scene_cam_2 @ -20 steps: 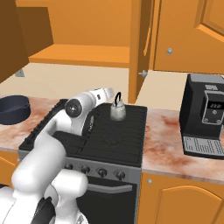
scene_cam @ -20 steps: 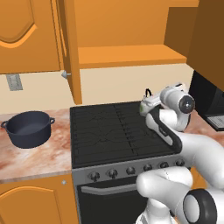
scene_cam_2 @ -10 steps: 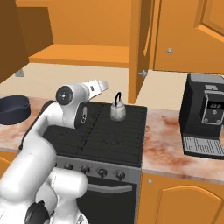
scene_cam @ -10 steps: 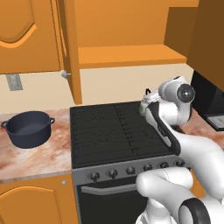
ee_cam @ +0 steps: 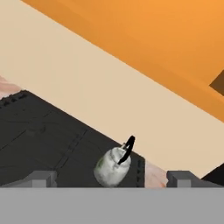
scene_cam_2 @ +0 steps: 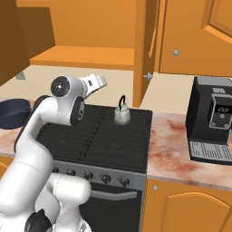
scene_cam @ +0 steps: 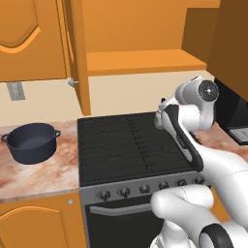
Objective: Pick the kettle from the cabinet and place it on a stove burner. Then pick the pot from the counter and place it on another stove burner. Finally, turn both burners on.
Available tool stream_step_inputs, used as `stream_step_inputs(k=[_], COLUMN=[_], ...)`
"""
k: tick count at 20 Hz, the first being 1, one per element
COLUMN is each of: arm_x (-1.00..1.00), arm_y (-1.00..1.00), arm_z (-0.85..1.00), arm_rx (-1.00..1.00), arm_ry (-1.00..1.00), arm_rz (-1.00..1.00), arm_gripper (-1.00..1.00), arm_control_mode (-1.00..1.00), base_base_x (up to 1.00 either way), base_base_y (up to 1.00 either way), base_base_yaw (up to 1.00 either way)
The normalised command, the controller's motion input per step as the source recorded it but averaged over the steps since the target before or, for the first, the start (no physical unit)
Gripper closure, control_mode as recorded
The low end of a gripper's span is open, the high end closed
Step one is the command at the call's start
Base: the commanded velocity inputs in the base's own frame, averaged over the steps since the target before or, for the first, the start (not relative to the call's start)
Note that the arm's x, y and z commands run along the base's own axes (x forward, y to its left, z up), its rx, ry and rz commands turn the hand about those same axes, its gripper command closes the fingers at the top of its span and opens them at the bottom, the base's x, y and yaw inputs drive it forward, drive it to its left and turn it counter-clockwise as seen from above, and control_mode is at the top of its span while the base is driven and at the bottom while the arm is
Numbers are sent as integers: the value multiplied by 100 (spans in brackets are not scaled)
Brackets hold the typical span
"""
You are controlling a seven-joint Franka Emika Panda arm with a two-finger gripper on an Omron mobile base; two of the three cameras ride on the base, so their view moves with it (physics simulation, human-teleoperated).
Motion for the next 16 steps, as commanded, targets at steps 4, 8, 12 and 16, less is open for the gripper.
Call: stream_step_inputs(k=[4, 8, 12, 16], arm_x=[-16, -18, -16, -13], arm_y=[20, 25, 29, 29], arm_z=[2, 0, 0, 0], arm_rx=[-4, -4, -5, -7], arm_ry=[2, 0, 0, 0], arm_rz=[10, 12, 14, 14], arm_gripper=[-100, -100, -100, -100], arm_control_mode=[-100, -100, -100, -100], base_base_x=[0, 0, 0, 0], base_base_y=[0, 0, 0, 0], base_base_yaw=[0, 0, 0, 0])
